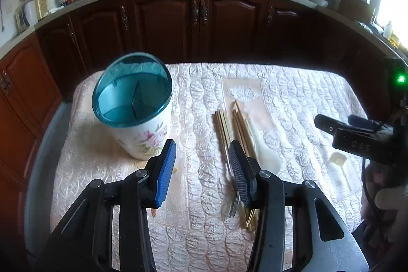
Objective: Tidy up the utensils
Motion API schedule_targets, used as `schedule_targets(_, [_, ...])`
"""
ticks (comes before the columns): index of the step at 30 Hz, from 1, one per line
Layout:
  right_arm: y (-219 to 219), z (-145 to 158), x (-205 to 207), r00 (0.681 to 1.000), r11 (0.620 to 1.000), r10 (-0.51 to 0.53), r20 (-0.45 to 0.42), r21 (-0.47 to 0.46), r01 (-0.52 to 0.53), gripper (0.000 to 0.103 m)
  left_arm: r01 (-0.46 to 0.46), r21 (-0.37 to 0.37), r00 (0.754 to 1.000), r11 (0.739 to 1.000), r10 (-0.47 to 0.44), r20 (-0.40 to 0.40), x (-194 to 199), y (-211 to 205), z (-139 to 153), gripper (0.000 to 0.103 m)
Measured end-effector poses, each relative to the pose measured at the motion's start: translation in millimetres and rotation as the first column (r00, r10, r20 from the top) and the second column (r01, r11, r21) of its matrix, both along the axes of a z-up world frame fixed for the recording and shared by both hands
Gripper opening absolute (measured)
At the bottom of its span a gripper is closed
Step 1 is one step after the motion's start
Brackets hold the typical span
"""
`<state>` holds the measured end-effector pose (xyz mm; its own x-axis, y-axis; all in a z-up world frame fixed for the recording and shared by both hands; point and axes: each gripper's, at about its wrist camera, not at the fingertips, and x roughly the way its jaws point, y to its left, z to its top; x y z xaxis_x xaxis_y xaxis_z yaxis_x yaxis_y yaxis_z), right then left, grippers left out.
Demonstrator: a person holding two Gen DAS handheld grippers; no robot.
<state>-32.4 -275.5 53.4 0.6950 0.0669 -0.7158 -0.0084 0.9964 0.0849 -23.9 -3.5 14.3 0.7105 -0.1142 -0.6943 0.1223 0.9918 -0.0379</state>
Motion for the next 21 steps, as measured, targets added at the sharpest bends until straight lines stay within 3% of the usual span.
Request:
schedule_targets(5, [-5, 36, -50, 0.999, 1.000, 0.030, 0.034, -0.008, -0.030, 0.100, -0.011, -0.007, 1.000, 1.000, 0.012, 0.025, -4, 2, 10, 0.043])
schedule_targets(9, [-5, 42, -69, 0.998, 0.999, 0.033, 0.052, -0.006, -0.033, 0.100, -0.024, -0.004, 0.999, 1.000, 0.024, 0.033, -6, 3, 15, 0.043])
schedule_targets(13, [4, 49, -47, 0.999, 1.000, 0.019, 0.047, -0.017, -0.018, 0.100, -0.036, -0.001, 0.999, 0.999, 0.036, 0.037, -6, 5, 17, 0.043])
schedule_targets(21, [11, 58, -67, 0.998, 0.997, 0.017, 0.052, -0.071, -0.013, 0.100, -0.045, -0.009, 0.998, 0.999, 0.045, 0.038, -5, 6, 21, 0.043])
